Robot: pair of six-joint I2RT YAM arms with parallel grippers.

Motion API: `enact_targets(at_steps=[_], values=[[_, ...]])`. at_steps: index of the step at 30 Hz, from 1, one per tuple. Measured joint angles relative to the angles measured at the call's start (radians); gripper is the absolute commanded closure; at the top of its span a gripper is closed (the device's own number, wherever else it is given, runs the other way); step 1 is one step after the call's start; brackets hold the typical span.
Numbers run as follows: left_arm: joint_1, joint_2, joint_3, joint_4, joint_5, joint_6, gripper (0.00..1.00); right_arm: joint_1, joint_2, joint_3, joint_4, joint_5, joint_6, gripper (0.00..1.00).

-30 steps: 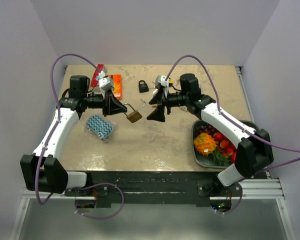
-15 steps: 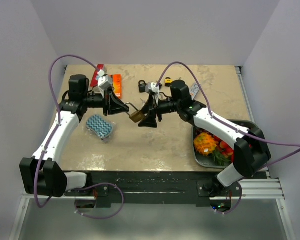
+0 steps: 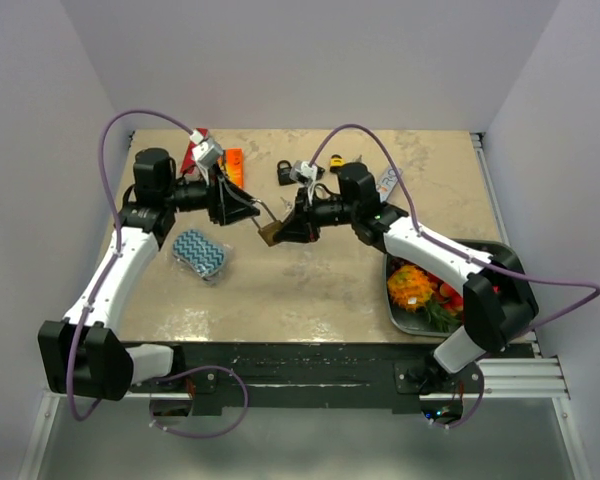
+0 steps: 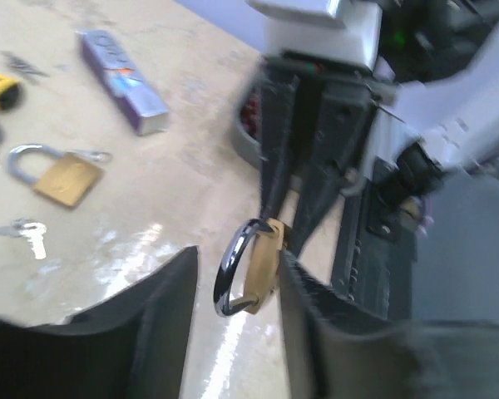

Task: Lock with the key
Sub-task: Place the lock at the center of the board.

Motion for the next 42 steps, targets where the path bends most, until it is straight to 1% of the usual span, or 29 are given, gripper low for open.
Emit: enact_targets(at_steps=[3, 7, 8, 11, 15, 18, 23, 28, 32, 34, 37, 42], values=[[0.0, -0.011, 0.001, 0.039, -0.177, -0.123, 0.36, -0.005, 0.005, -0.004, -0.003, 0.105, 0.071, 1.0], [0.003, -0.053, -0.001, 0.076, -0.42, -0.309, 0.34, -0.019, 0.005, -0.004, -0.004, 0.276, 0.145, 1.0], [0.003, -0.069, -0.006, 0.085, -0.468, -0.349, 0.29, -0.022, 0.005, -0.004, -0.005, 0.316, 0.163, 1.0], [0.0, -0.115, -0.027, 0.11, -0.579, -0.451, 0.22, -0.026, 0.005, -0.003, -0.002, 0.417, 0.219, 1.0], [-0.032, -0.109, -0.031, 0.119, -0.693, -0.544, 0.21, -0.018, 0.02, 0.003, -0.002, 0.497, 0.275, 1.0], [-0.073, -0.079, -0.031, 0.118, -0.76, -0.581, 0.18, -0.007, 0.048, 0.018, -0.002, 0.525, 0.31, 1.0], [-0.166, -0.02, -0.03, 0.113, -0.843, -0.612, 0.18, 0.012, 0.072, 0.033, -0.002, 0.56, 0.353, 1.0], [-0.208, -0.003, -0.032, 0.114, -0.885, -0.652, 0.18, 0.025, 0.072, 0.045, 0.002, 0.568, 0.369, 1.0], [-0.217, 0.012, -0.035, 0.129, -0.916, -0.682, 0.24, 0.032, 0.072, 0.046, 0.005, 0.573, 0.379, 1.0], [-0.23, 0.022, -0.035, 0.143, -0.93, -0.689, 0.25, 0.035, 0.072, 0.046, 0.003, 0.579, 0.386, 1.0], [-0.259, 0.036, -0.035, 0.154, -0.955, -0.693, 0.3, 0.04, 0.072, 0.051, -0.002, 0.595, 0.394, 1.0], [-0.289, 0.055, -0.034, 0.132, -1.008, -0.695, 0.31, 0.046, 0.072, 0.067, -0.003, 0.607, 0.405, 1.0]])
